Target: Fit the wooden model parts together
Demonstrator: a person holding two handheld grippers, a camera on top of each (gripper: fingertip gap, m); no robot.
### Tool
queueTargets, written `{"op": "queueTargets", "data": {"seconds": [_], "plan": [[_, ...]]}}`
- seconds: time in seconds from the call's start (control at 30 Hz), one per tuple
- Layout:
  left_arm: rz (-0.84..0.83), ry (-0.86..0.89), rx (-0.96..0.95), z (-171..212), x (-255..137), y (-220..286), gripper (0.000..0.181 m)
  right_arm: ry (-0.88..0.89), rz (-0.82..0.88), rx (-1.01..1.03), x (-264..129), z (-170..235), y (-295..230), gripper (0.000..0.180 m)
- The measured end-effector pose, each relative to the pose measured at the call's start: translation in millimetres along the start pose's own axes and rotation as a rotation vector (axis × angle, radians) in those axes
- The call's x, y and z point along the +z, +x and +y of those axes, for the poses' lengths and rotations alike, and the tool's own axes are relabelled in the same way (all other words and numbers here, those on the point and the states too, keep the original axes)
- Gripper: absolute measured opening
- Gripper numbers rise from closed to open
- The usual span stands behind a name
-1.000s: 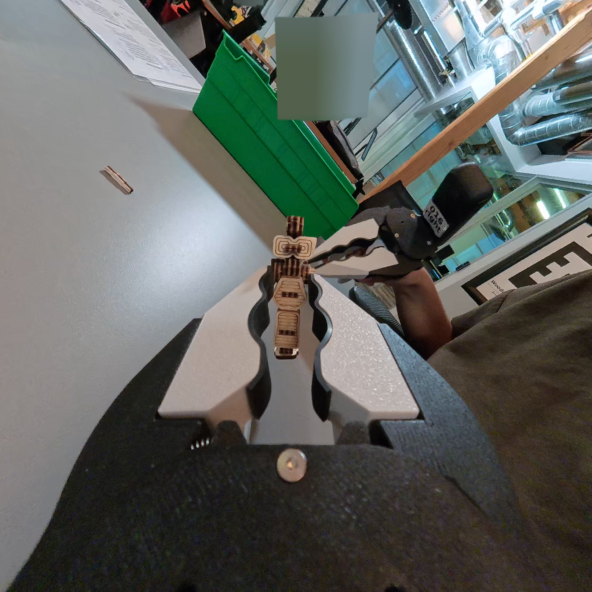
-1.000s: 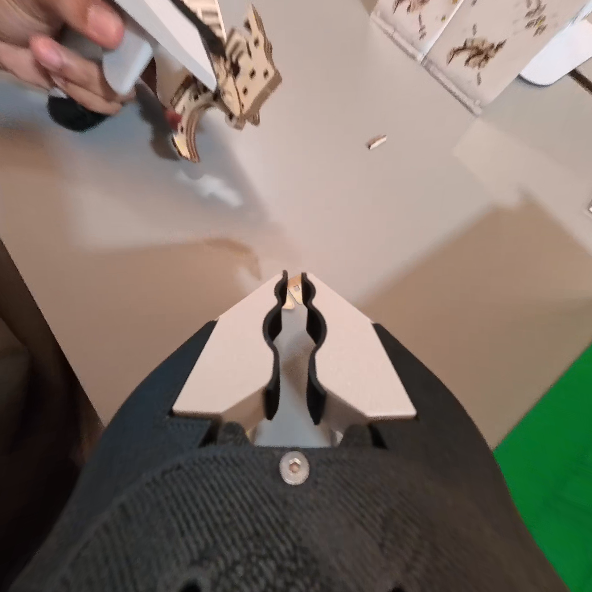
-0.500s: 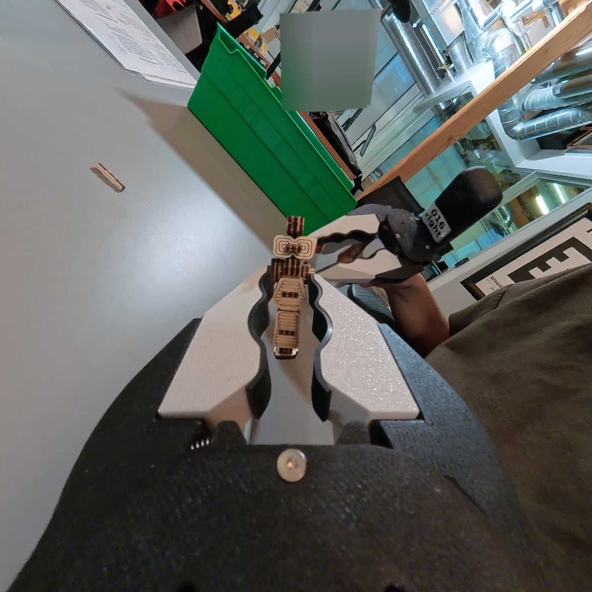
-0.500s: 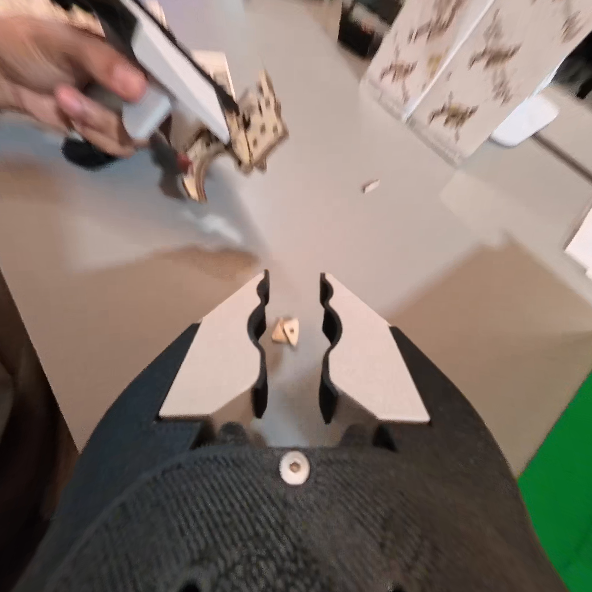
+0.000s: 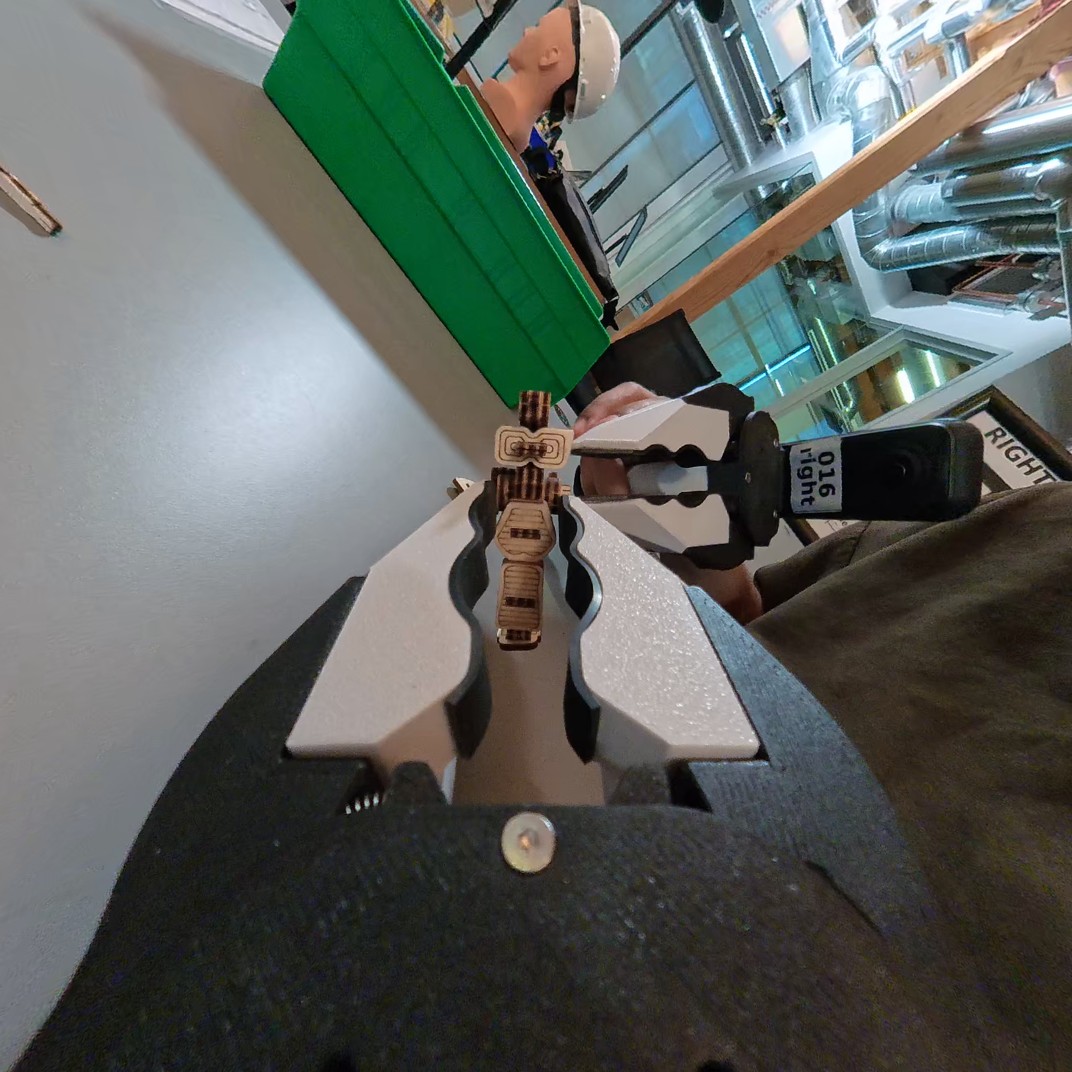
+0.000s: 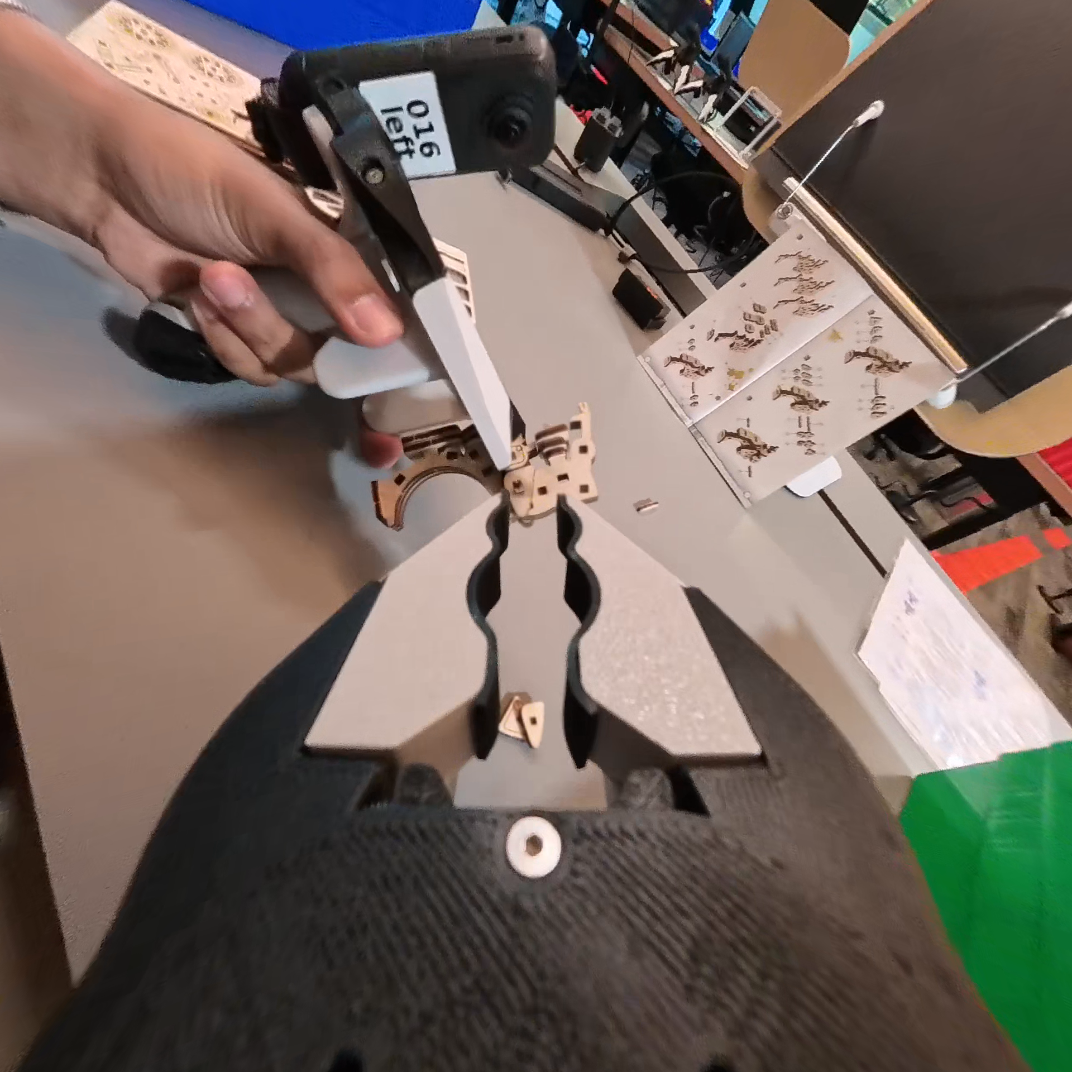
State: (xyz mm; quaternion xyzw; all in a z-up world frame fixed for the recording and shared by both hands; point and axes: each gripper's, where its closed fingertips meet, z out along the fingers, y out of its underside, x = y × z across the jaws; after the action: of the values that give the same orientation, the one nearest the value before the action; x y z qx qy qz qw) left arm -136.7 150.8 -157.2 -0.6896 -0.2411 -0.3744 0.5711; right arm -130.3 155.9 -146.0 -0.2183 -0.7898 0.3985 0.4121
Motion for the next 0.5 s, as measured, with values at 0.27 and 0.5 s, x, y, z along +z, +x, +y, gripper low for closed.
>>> {"op": "queueTargets", "data": {"seconds": [0.27, 0.5], "plan": [[-0.005, -0.028, 0.014, 8.4, 7.2, 3.8, 0.018, -0.04, 0.006, -0.114, 5.0, 4.8, -8.0, 0.011], [-0.091, 0.022, 0.1, 4.5, 9.3, 1.5, 0.018, -0.099, 0.01, -0.148, 5.3, 7.9, -6.9, 0.009]]}}
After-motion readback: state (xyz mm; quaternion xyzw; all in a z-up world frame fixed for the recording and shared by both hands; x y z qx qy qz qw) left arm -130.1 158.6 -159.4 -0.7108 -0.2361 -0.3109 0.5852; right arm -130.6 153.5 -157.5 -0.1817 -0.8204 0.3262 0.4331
